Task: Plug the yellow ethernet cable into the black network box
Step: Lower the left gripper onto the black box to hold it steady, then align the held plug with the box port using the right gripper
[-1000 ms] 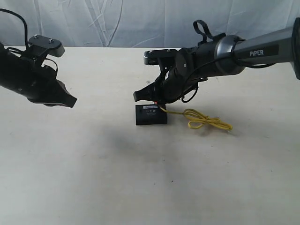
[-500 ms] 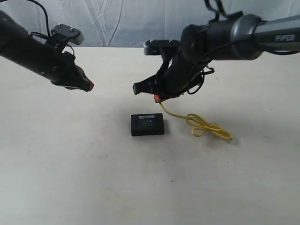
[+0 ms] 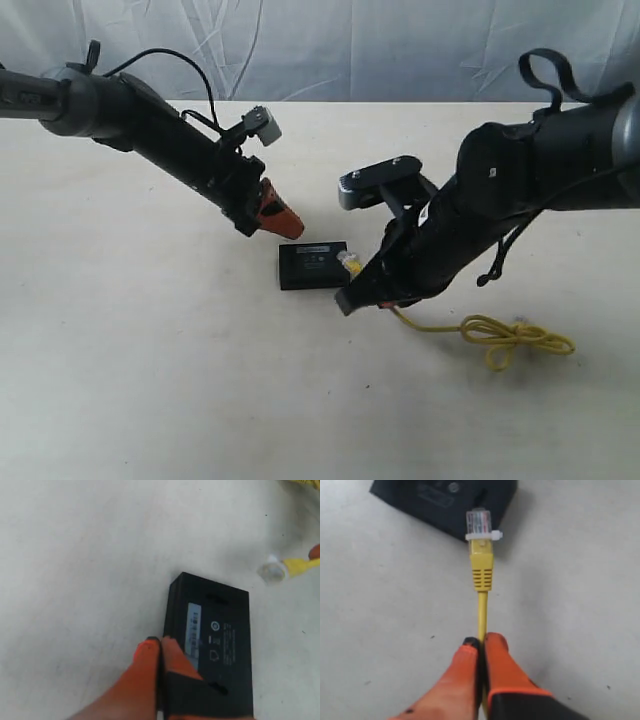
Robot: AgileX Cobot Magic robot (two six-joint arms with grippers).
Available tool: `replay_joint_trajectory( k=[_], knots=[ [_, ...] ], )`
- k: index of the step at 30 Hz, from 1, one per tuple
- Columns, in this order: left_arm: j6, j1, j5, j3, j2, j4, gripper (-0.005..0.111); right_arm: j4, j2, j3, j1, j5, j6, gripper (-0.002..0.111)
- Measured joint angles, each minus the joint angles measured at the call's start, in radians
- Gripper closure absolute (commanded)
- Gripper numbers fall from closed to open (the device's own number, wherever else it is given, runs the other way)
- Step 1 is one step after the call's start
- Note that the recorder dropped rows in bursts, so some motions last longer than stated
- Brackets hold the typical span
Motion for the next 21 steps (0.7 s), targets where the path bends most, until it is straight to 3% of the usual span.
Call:
replay_joint_trajectory(
  k=[4, 15, 21],
  knots=[
    [-0.051, -0.017, 0.002, -0.002, 0.004, 0.017, 0.107, 0.004, 0.0, 0.002, 0.058, -0.028, -0.035, 0.109],
    [-0.176, -0.017, 0.092, -0.006, 0.004, 0.079, 0.107, -0.121, 0.0, 0.009, 0.067, 0.005, -0.048, 0.109],
    [-0.2, -0.017, 0.002, -0.006, -0.016, 0.085, 0.107, -0.156, 0.0, 0.009, 0.067, 0.006, -0.048, 0.109]
  ],
)
